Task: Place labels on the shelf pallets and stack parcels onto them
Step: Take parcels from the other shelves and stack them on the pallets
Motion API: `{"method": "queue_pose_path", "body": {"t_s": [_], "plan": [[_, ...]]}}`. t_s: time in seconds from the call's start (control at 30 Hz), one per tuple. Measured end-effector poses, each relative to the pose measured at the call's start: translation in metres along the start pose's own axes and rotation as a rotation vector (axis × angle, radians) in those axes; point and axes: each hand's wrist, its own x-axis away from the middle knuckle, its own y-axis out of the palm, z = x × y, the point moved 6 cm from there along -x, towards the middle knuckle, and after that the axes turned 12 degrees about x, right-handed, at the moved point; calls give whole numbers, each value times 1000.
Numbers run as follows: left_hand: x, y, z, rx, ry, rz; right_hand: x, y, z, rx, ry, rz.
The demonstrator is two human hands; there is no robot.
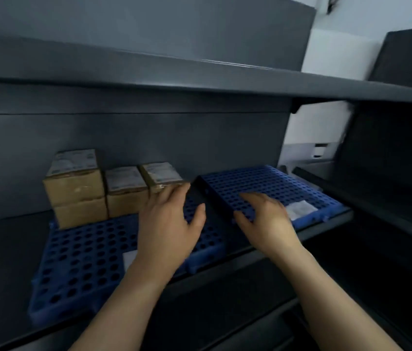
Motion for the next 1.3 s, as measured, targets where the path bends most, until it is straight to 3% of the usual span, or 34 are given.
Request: {"method": "queue_pose_path", "body": {"t_s": [0.27, 0.63, 1.0, 1.3], "plan": [[57, 99, 124, 119, 85, -204, 125, -62, 138, 147, 229, 52], [215, 228, 324, 343, 228, -533, 362, -141, 328, 323, 639, -55], [374, 339, 468, 435, 401, -989, 564, -180, 443, 432, 1082, -178], [441, 440, 547, 410, 484, -1230, 630, -186, 529, 430, 1309, -248]]}}
